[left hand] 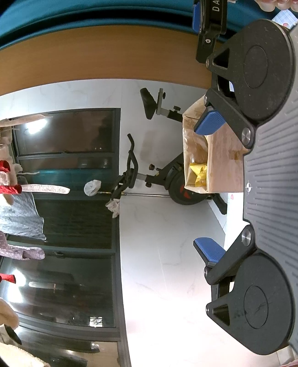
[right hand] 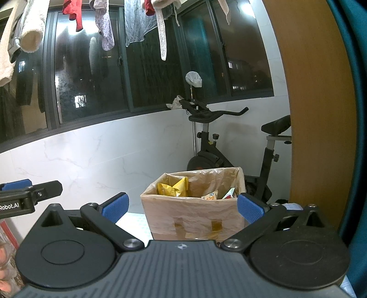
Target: Organize snacks
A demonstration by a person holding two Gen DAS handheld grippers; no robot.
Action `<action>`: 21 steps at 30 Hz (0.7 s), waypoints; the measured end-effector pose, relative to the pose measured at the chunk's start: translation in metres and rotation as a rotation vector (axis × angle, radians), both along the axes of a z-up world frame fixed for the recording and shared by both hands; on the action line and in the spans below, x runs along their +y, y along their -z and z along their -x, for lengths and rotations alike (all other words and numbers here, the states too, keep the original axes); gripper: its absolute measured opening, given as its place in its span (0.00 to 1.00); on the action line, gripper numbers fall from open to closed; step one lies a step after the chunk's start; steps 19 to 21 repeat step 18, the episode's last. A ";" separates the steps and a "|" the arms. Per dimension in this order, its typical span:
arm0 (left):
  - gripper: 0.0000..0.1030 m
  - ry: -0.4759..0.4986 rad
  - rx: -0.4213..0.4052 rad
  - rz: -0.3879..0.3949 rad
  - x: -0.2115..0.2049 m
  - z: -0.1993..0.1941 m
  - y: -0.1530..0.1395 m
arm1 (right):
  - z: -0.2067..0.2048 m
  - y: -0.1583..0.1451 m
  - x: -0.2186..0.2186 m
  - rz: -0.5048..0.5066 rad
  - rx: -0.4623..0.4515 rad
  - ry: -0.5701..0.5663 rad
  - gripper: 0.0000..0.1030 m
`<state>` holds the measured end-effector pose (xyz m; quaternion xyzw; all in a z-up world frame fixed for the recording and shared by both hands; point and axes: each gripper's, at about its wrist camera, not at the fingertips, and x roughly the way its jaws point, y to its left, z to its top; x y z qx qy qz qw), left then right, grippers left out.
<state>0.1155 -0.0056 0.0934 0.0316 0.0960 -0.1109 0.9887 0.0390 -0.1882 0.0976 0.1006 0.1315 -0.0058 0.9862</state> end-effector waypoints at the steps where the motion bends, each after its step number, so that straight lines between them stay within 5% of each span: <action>1: 0.94 -0.001 0.001 0.001 0.000 0.000 0.000 | 0.000 0.000 0.000 0.000 0.000 -0.001 1.00; 21: 0.94 -0.007 0.012 0.007 -0.002 -0.001 0.001 | 0.001 0.000 0.000 0.004 0.012 -0.002 1.00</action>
